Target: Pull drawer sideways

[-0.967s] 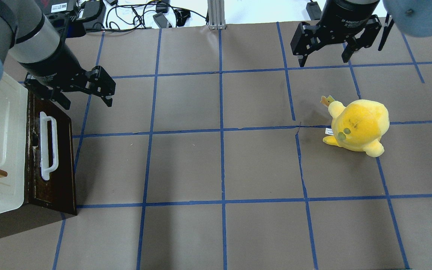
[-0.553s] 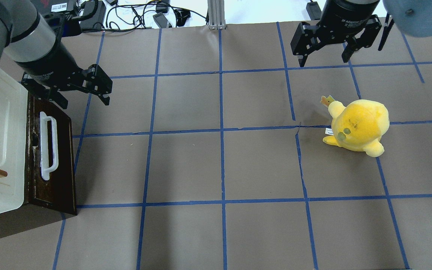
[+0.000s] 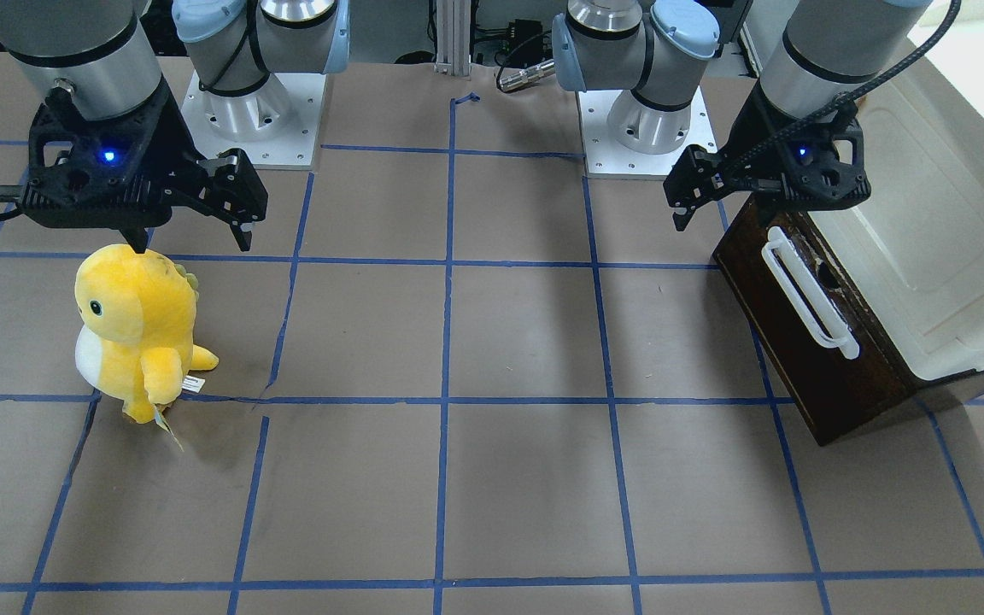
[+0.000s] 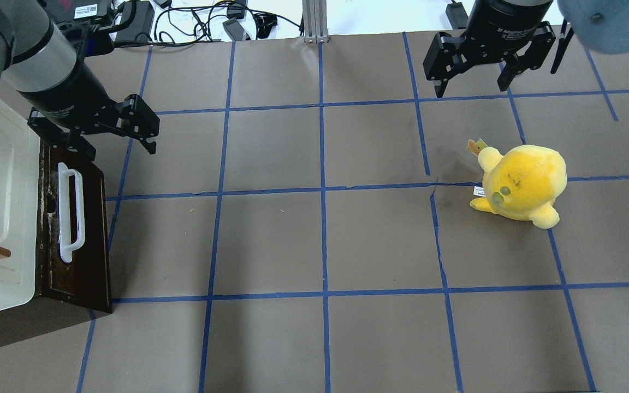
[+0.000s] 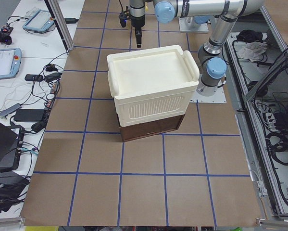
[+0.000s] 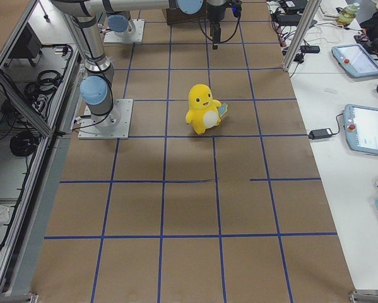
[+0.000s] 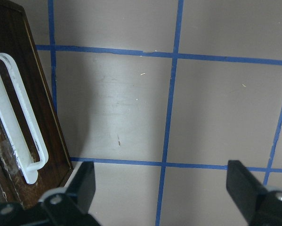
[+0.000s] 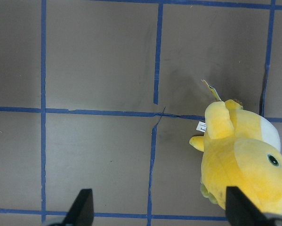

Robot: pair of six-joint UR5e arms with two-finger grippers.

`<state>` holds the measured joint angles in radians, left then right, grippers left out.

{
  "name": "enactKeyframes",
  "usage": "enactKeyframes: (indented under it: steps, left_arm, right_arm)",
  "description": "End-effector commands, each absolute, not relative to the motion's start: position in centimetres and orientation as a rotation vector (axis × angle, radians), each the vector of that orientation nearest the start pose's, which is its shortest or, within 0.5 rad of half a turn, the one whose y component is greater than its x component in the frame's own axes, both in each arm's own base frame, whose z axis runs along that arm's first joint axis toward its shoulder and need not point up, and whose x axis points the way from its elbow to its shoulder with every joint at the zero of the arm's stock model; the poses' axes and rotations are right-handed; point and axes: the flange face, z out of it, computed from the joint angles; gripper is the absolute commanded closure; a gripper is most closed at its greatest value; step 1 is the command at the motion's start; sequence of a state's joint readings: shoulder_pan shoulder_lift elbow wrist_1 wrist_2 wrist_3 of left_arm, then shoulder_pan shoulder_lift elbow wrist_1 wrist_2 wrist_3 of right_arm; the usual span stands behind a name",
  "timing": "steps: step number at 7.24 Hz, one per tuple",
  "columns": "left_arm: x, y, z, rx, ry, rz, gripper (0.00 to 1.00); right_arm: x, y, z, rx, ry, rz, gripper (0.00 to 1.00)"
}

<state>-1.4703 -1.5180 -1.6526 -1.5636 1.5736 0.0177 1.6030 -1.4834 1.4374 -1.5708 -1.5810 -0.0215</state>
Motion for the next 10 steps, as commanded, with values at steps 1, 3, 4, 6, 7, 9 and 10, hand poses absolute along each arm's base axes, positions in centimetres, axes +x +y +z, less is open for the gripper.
enactKeyframes:
  steps: [1, 3, 4, 6, 7, 9, 10]
  left_arm:
    - [-8.4, -47.8, 46.9, -0.132, 3.131, 0.046, 0.0]
    - [-8.6, -48.6, 45.9, -0.279, 3.117, 0.044, 0.0]
    - [-8.5, -48.9, 45.6, -0.324, 3.086, 0.044, 0.0]
    - [-10.3, -50.6, 42.5, -0.468, 3.012, 0.083, 0.0]
    - [-11.5, -51.9, 40.4, -0.488, 2.946, 0.083, 0.0]
    - [-12.5, -53.0, 37.3, -0.441, 2.772, 0.097, 0.0]
    - [-12.6, -53.4, 36.0, -0.417, 2.699, 0.102, 0.0]
  right_arm:
    - [14.9, -52.9, 50.9, -0.084, 3.15, -0.073, 0.0]
    - [14.9, -52.9, 50.9, -0.084, 3.149, -0.073, 0.0]
    - [14.9, -52.9, 50.9, -0.084, 3.149, -0.073, 0.0]
    - [14.9, -52.9, 50.9, -0.084, 3.149, -0.073, 0.0]
    - [14.9, -52.9, 50.9, -0.084, 3.15, -0.073, 0.0]
    - [14.9, -52.9, 50.9, -0.084, 3.149, -0.073, 0.0]
    - [14.9, -52.9, 50.9, -0.084, 3.149, -0.073, 0.0]
